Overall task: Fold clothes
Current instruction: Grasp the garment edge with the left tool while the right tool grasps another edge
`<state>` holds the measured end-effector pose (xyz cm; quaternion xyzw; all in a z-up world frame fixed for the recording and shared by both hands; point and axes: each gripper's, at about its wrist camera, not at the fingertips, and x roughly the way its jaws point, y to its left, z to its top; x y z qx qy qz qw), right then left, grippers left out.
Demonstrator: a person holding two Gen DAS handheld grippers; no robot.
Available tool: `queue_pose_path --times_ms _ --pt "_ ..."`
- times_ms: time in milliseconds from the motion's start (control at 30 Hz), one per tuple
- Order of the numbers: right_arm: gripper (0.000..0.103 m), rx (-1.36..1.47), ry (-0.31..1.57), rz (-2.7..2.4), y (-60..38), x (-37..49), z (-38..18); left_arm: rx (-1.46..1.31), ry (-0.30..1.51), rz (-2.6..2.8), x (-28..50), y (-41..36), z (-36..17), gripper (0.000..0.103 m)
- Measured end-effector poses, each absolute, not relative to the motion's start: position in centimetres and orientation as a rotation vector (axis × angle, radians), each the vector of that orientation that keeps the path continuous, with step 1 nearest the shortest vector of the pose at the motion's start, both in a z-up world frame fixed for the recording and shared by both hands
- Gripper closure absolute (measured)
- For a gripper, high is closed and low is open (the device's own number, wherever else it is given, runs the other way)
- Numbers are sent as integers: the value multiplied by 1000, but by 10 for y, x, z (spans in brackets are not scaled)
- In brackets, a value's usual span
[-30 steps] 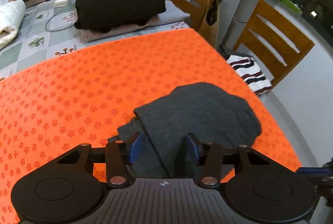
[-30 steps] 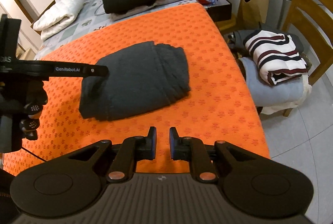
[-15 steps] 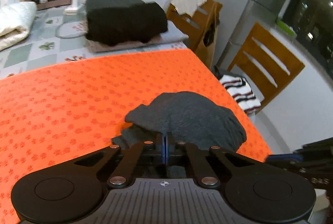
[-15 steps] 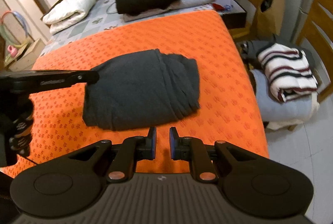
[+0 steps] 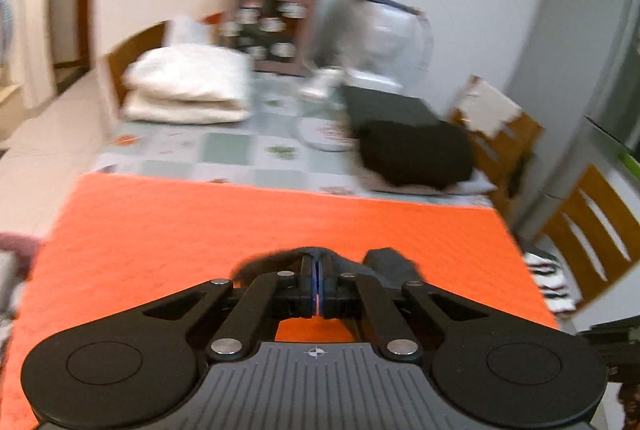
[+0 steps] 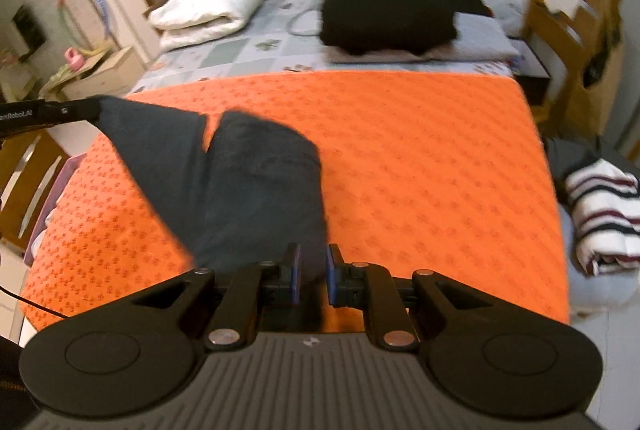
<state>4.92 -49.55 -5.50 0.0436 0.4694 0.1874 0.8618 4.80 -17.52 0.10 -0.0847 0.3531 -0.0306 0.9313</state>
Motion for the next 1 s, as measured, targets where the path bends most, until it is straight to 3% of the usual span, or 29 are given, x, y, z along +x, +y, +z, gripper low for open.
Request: queue_pose_path --times_ms 267,467,533,567,767,800,900,1000 --pt "87 26 1005 549 -433 65 -54 -264 790 146 22 -93 -24 100" --pt "72 -31 1042 700 -375 71 -61 -294 772 160 4 -81 -24 100" --pt "54 -60 1052 756 -352 73 -64 -303 767 162 0 -78 -24 100" --pt "50 -79 1052 780 -341 72 -65 -303 764 165 -2 -77 -24 100" --pt "48 -232 1049 855 -286 65 -80 -319 746 180 -10 -68 -23 100" --pt "49 -261 1047 857 -282 63 -84 -322 744 179 -11 -66 -22 100" --pt "95 -322 1018 820 -283 61 -87 -317 731 189 -12 -62 -20 100" --pt "96 -291 969 743 -299 66 -77 -317 725 206 -11 -55 -21 100"
